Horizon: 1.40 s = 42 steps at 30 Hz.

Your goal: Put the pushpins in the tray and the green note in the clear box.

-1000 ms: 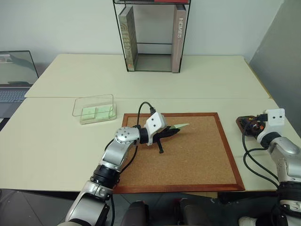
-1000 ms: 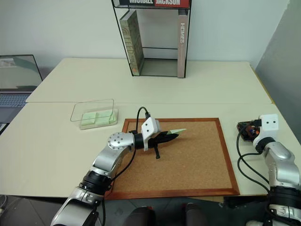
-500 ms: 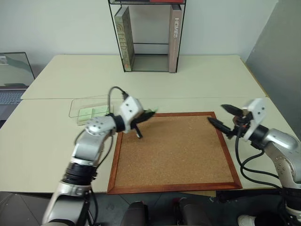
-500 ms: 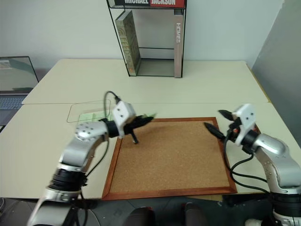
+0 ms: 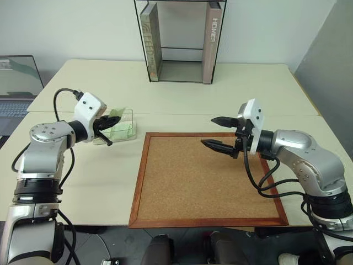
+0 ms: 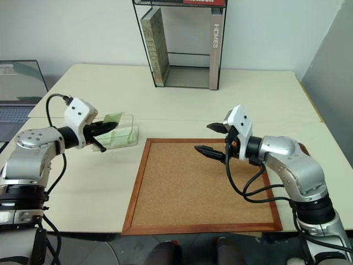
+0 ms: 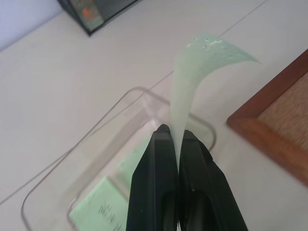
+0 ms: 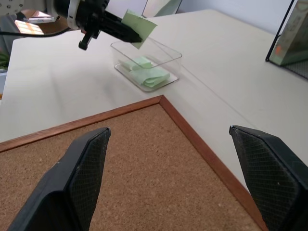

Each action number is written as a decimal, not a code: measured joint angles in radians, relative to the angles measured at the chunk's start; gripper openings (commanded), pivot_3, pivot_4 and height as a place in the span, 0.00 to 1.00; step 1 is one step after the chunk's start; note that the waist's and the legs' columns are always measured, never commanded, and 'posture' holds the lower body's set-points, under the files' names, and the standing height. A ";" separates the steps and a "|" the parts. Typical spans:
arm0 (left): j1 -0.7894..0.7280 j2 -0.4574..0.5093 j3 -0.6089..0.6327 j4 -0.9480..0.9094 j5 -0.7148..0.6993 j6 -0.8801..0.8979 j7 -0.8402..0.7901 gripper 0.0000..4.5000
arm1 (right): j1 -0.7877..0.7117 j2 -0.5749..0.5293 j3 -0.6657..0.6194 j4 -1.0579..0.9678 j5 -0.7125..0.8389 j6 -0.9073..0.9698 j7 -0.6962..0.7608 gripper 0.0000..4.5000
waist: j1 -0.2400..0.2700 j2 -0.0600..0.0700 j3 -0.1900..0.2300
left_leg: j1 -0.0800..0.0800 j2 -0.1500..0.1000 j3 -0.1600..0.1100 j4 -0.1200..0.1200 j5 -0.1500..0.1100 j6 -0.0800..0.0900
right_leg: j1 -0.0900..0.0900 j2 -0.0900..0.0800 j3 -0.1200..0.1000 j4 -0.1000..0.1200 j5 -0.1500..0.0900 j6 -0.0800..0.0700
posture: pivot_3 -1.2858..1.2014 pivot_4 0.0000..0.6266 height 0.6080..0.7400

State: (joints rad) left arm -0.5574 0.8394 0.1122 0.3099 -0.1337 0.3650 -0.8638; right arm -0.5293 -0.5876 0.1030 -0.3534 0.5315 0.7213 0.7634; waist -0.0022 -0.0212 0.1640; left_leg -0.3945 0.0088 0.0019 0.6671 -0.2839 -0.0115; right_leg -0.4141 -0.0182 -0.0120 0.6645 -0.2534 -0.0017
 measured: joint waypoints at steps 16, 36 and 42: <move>-0.117 -0.022 -0.030 0.229 0.057 -0.155 0.042 0.55 | 0.004 0.019 0.029 -0.051 0.007 0.034 0.018 0.95 | -0.001 -0.001 0.000 | -0.002 0.000 -0.001 0.004 0.000 0.000 | -0.002 0.000 -0.001 0.004 0.000 0.000 | 0.52 0.24 1.00; 0.210 -0.163 0.070 -0.460 -0.183 0.118 0.119 0.79 | 0.270 0.126 -0.065 -0.052 -0.120 -0.179 -0.157 0.95 | 0.000 -0.005 0.002 | -0.004 0.001 0.000 0.012 0.000 0.000 | -0.006 0.000 0.001 0.016 0.000 0.000 | 0.52 0.24 1.00; 0.407 -0.261 0.027 -0.648 -0.186 0.147 0.211 0.79 | 0.432 0.130 -0.087 -0.040 -0.181 -0.319 -0.171 0.95 | -0.001 -0.004 0.002 | 0.004 0.001 0.001 0.012 0.000 0.000 | 0.001 0.000 0.002 0.015 -0.003 0.005 | 0.52 0.24 1.00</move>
State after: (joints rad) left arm -0.1501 0.5786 0.1394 -0.3377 -0.3201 0.5120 -0.6525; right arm -0.0975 -0.4572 0.0164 -0.3935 0.3507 0.4023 0.5920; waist -0.0031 -0.0255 0.1661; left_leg -0.3908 0.0097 0.0027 0.6794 -0.2838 -0.0117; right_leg -0.4130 -0.0178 -0.0100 0.6795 -0.2563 0.0029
